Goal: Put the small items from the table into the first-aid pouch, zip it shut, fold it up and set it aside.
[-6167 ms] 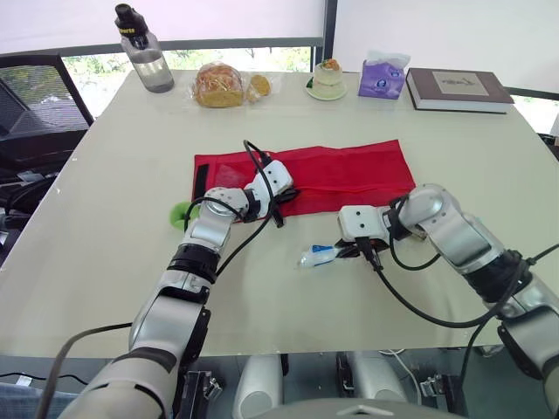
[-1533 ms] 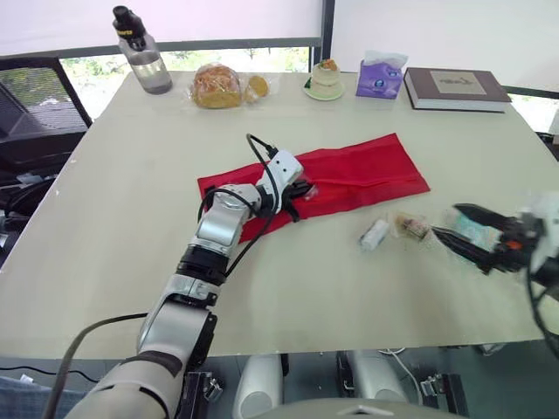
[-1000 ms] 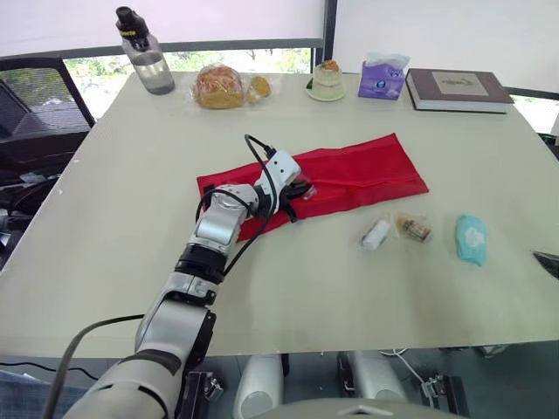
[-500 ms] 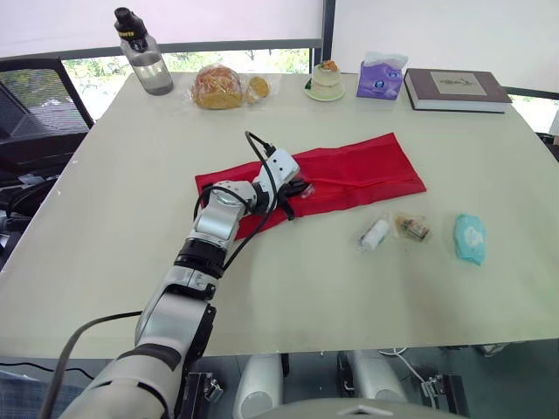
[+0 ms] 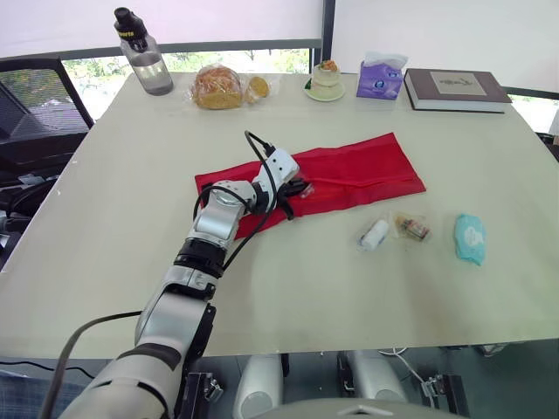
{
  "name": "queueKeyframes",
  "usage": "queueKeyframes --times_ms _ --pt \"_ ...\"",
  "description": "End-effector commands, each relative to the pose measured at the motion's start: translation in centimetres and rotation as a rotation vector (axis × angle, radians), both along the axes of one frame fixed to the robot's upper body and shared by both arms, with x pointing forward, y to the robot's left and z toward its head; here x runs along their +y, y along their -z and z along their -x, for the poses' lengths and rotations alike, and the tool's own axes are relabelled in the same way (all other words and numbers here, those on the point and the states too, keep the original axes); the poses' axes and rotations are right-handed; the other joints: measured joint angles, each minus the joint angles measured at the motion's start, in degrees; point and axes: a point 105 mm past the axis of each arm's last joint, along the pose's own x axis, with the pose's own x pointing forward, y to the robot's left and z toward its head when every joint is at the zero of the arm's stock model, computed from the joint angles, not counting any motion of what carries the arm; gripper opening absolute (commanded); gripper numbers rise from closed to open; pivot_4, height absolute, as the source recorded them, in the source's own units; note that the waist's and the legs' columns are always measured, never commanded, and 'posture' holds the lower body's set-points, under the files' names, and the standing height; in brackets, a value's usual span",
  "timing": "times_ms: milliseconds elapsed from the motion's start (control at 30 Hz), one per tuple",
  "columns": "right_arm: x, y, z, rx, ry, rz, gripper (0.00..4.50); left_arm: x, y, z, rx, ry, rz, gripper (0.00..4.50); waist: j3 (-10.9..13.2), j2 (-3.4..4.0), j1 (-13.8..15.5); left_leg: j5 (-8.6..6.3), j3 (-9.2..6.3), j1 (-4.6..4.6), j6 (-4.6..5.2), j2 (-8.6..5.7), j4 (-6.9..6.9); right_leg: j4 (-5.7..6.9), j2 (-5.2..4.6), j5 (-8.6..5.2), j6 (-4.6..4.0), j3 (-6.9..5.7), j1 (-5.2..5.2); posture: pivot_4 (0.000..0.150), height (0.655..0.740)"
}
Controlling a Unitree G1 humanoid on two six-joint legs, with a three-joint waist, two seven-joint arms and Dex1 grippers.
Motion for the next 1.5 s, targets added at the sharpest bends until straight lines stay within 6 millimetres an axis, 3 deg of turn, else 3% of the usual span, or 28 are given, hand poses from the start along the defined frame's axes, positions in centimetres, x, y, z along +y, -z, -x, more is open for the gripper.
queueKeyframes --times_ms 33,400,767,1100,1300,1500 --pt "1.2 0.3 -0.4 -0.028 -0.057 0.008 4.41 0.3 -0.6 -0.3 -0.021 -0.019 -0.001 0.0 0.0 0.0 0.0 0.0 0.0 0.0 0.0 0.0 0.0 0.0 0.0 0.0 0.0 0.0 0.0 0.15 0.74" --pt "8.3 2.7 -3.9 -0.013 -0.28 -0.026 4.41 -0.1 -0.4 -0.6 -0.019 -0.022 0.003 0.0 0.0 0.01 0.0 0.0 -0.01 0.0 0.0 0.0 0.02 0.03 0.0 0.01 0.02 0.0 0.01 0.15 0.74" --pt "15.9 4.8 -11.1 -0.083 -0.555 0.211 4.41 -0.9 -0.4 -0.6 -0.025 -0.01 0.008 0.0 0.0 0.01 0.1 0.0 -0.02 -0.04 0.0 -0.01 0.15 0.07 0.0 0.03 0.01 -0.02 0.02 0.15 0.74" --pt "17.0 8.5 -15.5 -0.046 -0.701 0.492 4.41 -1.1 -0.5 -0.5 -0.034 -0.015 0.012 0.0 0.0 0.02 0.0 0.01 -0.01 -0.07 0.01 -0.01 0.27 0.11 0.02 0.12 -0.13 -0.01 0.03 0.15 0.74" --pt "17.3 9.6 -18.2 -0.097 -0.755 0.662 4.41 -1.2 -0.3 -0.3 -0.031 -0.017 0.011 0.0 0.0 0.04 0.1 0.01 0.0 -0.09 0.0 -0.02 0.24 0.11 0.02 0.16 -0.2 -0.01 0.03 0.15 0.74" --pt "18.4 10.0 -18.4 -0.068 -0.808 0.642 4.41 -1.1 -0.4 -0.3 -0.034 -0.022 0.014 0.0 0.0 0.04 0.0 0.01 0.0 -0.05 0.0 -0.01 0.26 0.14 0.02 0.17 -0.2 -0.01 0.05 0.15 0.74"
